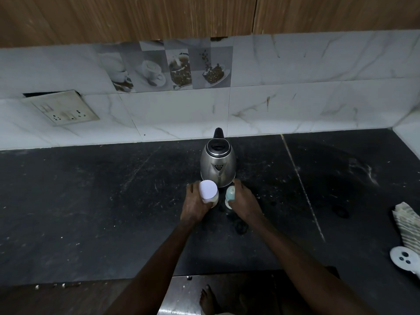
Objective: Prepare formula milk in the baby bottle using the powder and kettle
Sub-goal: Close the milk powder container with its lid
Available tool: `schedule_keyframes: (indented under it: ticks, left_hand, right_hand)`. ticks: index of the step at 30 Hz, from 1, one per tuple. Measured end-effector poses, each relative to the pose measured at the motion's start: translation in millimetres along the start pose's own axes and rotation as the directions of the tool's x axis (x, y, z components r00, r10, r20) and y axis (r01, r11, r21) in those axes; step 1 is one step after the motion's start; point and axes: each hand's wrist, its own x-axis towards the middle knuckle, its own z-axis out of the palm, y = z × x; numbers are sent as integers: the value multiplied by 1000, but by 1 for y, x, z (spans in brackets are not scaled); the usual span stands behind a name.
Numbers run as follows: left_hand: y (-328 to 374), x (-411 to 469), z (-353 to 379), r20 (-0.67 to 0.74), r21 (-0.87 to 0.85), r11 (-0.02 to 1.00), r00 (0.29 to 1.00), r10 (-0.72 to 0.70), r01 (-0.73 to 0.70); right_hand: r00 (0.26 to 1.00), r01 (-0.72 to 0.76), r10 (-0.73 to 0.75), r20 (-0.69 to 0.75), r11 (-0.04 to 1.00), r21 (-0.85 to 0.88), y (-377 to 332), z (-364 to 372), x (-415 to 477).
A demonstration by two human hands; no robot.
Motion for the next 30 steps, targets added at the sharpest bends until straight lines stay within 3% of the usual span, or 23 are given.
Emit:
schedule_keyframes:
  ticks: [30]
  left_hand:
    - [6,3,-6,-9,-1,999,999,54,-54]
  right_hand:
    - [996,83,-82,26,996,-39,0,3,19]
